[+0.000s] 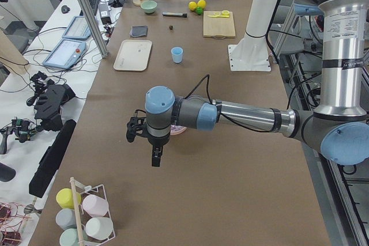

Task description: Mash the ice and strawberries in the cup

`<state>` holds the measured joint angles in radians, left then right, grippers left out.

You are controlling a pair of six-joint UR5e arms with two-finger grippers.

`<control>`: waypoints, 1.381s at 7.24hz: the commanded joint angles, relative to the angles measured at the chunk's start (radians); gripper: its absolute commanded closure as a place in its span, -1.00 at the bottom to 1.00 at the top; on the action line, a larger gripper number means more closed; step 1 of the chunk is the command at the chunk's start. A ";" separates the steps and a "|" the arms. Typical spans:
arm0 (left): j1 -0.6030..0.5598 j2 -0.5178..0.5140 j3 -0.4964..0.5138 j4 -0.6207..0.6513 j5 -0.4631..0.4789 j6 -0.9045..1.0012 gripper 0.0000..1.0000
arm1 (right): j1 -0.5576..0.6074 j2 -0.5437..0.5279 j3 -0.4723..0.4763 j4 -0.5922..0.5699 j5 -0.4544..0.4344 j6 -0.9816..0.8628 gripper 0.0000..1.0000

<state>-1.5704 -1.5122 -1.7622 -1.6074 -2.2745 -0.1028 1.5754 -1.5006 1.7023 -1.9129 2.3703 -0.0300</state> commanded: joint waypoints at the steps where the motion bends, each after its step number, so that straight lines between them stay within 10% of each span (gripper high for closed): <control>1: 0.003 0.007 -0.002 -0.049 -0.007 0.000 -0.95 | 0.000 -0.001 -0.003 0.000 0.001 0.001 -1.00; 10: 0.015 -0.010 0.050 -0.134 -0.155 -0.002 -0.96 | 0.005 -0.033 0.010 0.000 0.012 0.002 -1.00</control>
<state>-1.5524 -1.5306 -1.6994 -1.7334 -2.3806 -0.1088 1.5789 -1.5355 1.7111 -1.9129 2.3822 -0.0277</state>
